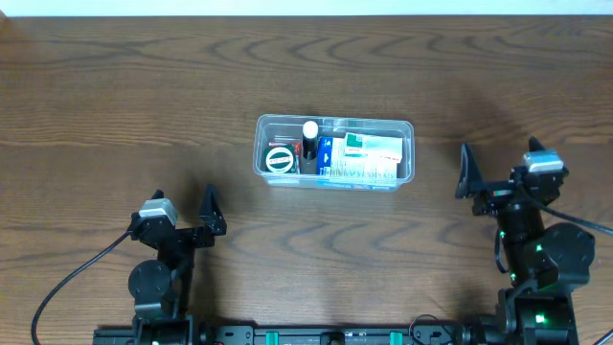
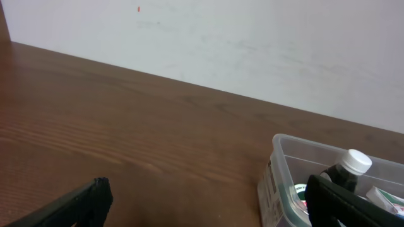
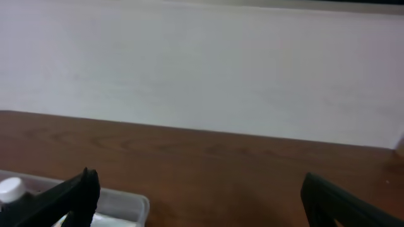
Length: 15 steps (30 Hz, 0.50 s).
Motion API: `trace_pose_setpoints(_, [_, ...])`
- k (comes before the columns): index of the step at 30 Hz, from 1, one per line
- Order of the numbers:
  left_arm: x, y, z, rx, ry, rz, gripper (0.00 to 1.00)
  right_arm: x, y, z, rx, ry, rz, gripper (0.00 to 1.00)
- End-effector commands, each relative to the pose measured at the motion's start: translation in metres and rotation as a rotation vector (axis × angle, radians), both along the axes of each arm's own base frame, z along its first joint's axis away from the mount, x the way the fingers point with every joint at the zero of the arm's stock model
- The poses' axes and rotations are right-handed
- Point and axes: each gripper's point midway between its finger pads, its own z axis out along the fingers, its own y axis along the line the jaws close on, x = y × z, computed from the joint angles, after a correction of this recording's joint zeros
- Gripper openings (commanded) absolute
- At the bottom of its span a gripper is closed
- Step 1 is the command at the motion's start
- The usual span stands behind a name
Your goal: Pack container
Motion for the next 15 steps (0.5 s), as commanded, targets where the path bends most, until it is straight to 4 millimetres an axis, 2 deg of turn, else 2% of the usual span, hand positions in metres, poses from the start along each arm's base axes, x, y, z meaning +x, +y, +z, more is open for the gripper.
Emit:
trace_pose_setpoints(1, [0.000,0.001,0.003,0.006,-0.012,0.003,0.98,-0.007,0.003,-0.017,0.003,0.005,0.020,0.99])
trace_pose_setpoints(15, [0.000,0.001,0.003,0.006,-0.012,0.003,0.98,-0.027,0.008,-0.083,0.042,-0.037,0.048,0.99])
